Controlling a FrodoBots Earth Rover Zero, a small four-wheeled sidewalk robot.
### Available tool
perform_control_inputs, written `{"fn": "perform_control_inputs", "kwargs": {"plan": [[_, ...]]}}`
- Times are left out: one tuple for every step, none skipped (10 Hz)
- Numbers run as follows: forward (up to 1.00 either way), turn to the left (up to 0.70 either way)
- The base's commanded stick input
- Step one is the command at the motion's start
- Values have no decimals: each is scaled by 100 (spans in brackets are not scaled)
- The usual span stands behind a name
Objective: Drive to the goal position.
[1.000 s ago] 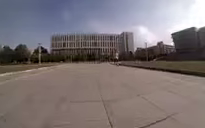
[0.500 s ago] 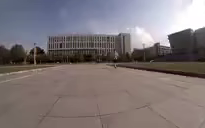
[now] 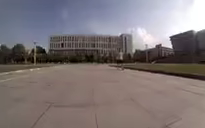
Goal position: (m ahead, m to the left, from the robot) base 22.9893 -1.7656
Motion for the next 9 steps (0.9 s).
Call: {"fn": "perform_control_inputs", "kwargs": {"plan": [[100,4],[100,4],[100,4],[100,4],[100,4],[100,4],[100,4],[100,4],[100,4]]}}
